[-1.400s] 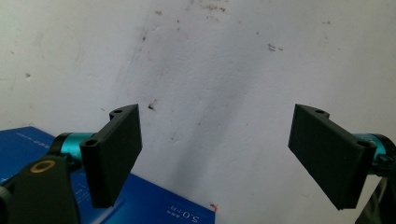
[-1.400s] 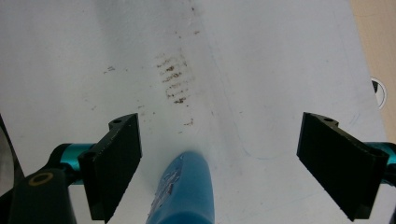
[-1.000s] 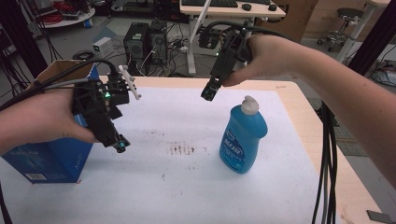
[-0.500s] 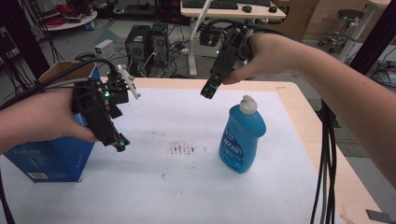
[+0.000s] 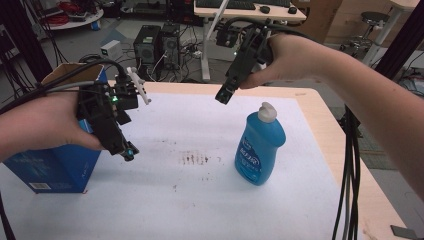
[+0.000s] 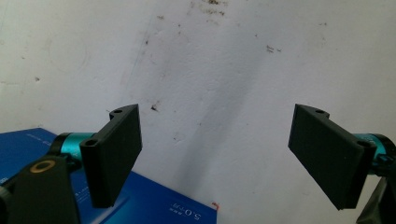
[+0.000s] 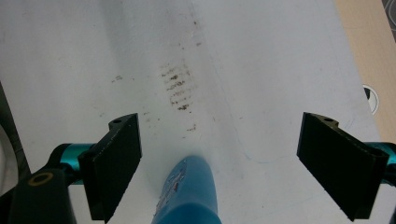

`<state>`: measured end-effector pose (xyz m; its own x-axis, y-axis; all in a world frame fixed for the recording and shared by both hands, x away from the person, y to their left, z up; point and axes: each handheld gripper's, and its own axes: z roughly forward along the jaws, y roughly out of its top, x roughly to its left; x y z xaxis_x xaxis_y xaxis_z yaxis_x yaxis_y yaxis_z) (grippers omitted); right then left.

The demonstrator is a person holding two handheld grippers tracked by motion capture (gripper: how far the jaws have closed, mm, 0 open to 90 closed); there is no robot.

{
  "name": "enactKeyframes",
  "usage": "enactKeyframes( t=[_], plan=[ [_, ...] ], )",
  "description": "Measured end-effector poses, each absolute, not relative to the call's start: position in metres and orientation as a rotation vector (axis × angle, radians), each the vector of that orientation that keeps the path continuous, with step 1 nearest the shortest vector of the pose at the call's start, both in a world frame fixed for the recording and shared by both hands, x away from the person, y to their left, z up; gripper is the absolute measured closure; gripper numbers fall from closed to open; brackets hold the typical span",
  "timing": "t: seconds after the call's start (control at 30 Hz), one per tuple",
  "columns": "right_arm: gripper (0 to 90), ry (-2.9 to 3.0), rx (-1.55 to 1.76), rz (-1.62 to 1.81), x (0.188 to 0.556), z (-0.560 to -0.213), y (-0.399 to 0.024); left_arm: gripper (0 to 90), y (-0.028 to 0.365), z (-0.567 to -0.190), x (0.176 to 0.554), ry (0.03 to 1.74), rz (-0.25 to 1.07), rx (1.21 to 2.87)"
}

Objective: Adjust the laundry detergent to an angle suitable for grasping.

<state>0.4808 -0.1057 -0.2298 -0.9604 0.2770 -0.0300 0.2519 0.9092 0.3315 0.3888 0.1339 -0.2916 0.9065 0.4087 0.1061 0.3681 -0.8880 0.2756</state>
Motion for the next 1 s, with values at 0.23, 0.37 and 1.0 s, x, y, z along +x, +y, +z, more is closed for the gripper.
enactKeyframes(
  t=[0.23, 0.37, 1.0],
  plan=[
    [13.2, 3.004, 0.405, 0.500, 0.4809, -0.2312, -0.1036, 17.5, 0.1347, -0.2909, 0.3874, 0.588, 0.239, 2.820],
    [13.2, 3.002, 0.406, 0.501, 0.4802, -0.2309, -0.1036, 17.5, 0.1345, -0.2899, 0.3878, 0.585, 0.240, 2.820],
    [13.2, 2.992, 0.413, 0.500, 0.4771, -0.2293, -0.1074, 17.5, 0.1314, -0.2891, 0.3861, 0.569, 0.242, 2.828]
  ],
)
